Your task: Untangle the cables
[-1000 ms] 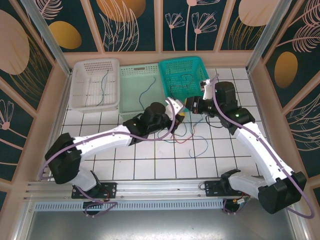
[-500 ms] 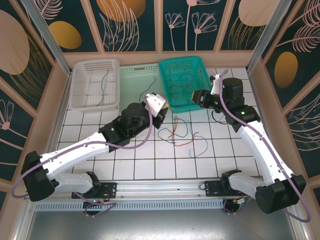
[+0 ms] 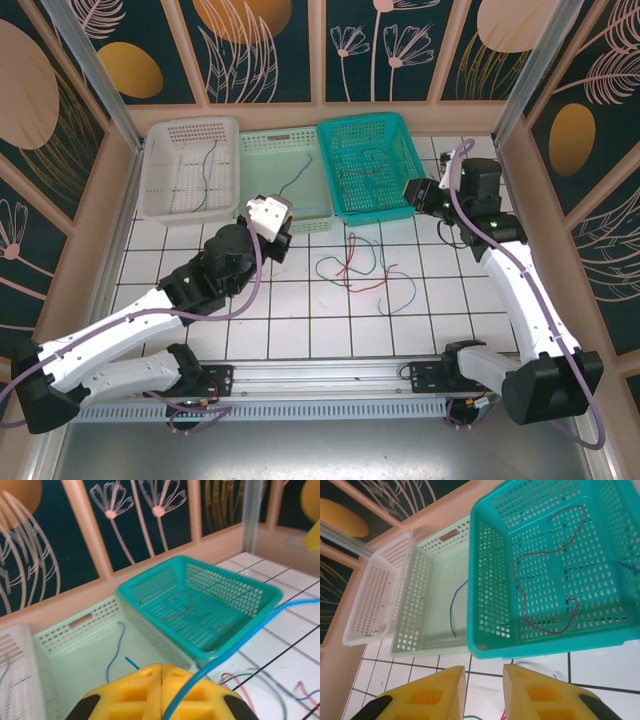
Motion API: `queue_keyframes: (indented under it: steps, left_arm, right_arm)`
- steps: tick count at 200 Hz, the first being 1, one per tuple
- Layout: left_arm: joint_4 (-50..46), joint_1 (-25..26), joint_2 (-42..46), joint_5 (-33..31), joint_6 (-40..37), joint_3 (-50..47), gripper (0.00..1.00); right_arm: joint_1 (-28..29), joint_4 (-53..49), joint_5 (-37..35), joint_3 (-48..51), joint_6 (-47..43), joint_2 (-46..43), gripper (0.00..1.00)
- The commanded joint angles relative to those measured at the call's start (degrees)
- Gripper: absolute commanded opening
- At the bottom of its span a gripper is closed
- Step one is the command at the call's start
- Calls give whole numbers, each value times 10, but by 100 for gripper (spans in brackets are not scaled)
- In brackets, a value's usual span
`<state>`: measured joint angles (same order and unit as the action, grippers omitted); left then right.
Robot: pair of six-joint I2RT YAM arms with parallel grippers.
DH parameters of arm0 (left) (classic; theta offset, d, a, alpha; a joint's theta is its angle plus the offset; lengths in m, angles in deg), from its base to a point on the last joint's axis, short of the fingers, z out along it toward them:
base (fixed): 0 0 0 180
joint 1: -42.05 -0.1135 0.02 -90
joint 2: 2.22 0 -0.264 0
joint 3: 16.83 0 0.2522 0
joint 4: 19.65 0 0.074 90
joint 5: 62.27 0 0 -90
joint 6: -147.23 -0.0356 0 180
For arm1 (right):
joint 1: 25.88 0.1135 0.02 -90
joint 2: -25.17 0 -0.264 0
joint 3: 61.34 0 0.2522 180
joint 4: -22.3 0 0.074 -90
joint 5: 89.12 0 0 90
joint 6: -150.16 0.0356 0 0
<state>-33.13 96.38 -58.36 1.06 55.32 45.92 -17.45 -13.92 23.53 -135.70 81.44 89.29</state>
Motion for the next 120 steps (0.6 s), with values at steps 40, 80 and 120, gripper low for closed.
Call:
queue_keyframes:
  steps: [40,80,120]
  left_arm:
    - [-4,-36,-18,-44,-15,-4,0]
    - [12,-73,-102,-37,-18,23,0]
    - [15,-119,-170,-3,1,47,0]
  right_arm:
    - [34,66,82,-159,-10,162,21]
    - [85,-26,179,-487,-54,441,17]
    - [102,-99,294,-915,-50,754,16]
